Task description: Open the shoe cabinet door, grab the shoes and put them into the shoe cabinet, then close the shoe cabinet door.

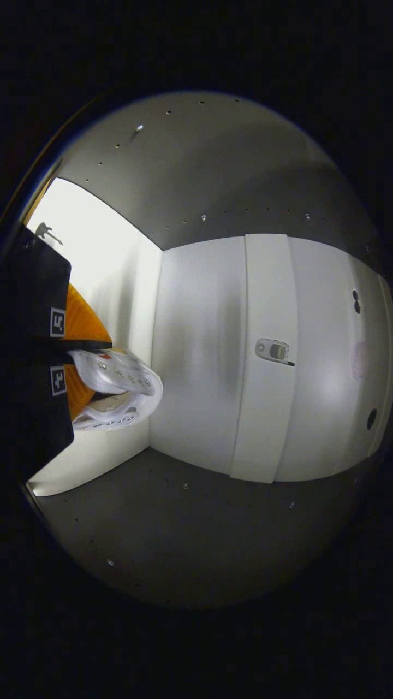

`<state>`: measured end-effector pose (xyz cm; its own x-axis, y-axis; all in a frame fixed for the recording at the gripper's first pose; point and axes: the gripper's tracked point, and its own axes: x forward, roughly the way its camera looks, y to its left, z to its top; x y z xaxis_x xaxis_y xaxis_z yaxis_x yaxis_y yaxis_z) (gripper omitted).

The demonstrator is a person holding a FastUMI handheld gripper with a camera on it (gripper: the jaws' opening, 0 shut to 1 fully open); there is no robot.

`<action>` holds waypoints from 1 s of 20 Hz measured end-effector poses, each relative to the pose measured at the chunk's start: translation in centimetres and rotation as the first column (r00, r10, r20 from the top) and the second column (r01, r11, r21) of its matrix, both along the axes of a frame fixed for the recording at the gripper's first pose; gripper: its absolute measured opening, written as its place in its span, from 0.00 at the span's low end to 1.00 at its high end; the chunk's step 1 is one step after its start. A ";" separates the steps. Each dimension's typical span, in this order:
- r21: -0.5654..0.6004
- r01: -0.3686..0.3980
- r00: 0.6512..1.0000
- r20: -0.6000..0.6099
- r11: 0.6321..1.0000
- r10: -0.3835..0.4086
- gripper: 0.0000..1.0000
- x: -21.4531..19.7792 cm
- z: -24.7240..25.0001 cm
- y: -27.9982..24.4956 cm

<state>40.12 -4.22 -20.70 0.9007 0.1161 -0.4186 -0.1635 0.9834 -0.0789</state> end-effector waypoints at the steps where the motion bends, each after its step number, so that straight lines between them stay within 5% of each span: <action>1: 0.000 -0.001 1.000 -0.002 1.000 0.001 0.04 0.0 0.0 0.0; 4: -0.002 0.007 1.000 -0.030 1.000 -0.008 0.04 -0.3 -0.8 0.0; 12: 0.002 0.034 0.998 -0.060 0.999 -0.034 0.27 -1.9 -1.9 0.5; 14: 0.036 0.033 0.998 -0.054 0.999 -0.031 0.38 -2.7 -1.5 0.9; 17: 0.072 0.038 0.999 -0.024 0.997 -0.036 0.80 -3.9 -0.2 1.1; 20: 0.078 0.053 0.999 -0.002 0.996 -0.053 0.88 -5.8 1.2 0.9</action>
